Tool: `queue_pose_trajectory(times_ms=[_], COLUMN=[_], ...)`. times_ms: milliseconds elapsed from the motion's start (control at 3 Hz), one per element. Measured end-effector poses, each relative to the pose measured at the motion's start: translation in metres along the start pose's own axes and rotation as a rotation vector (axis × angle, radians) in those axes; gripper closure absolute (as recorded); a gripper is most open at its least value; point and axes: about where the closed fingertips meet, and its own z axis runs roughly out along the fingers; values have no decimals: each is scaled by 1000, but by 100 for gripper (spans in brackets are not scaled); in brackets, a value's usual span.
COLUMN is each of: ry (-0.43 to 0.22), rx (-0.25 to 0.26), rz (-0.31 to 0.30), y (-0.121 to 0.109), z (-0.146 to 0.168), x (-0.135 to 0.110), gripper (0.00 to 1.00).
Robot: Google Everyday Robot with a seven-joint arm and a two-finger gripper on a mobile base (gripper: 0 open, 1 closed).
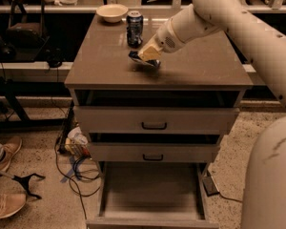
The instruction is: Place rxbar blueberry into bottom drawer
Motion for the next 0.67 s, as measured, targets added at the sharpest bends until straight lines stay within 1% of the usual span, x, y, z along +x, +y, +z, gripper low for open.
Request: queue_pose_trajectory(times_ms=[333, 667], ry=[-46, -38], rx=[-12, -26], rz=[-50, -48], y=[38, 72], z=[-45, -74], x=[-11, 0], gripper=[100, 100])
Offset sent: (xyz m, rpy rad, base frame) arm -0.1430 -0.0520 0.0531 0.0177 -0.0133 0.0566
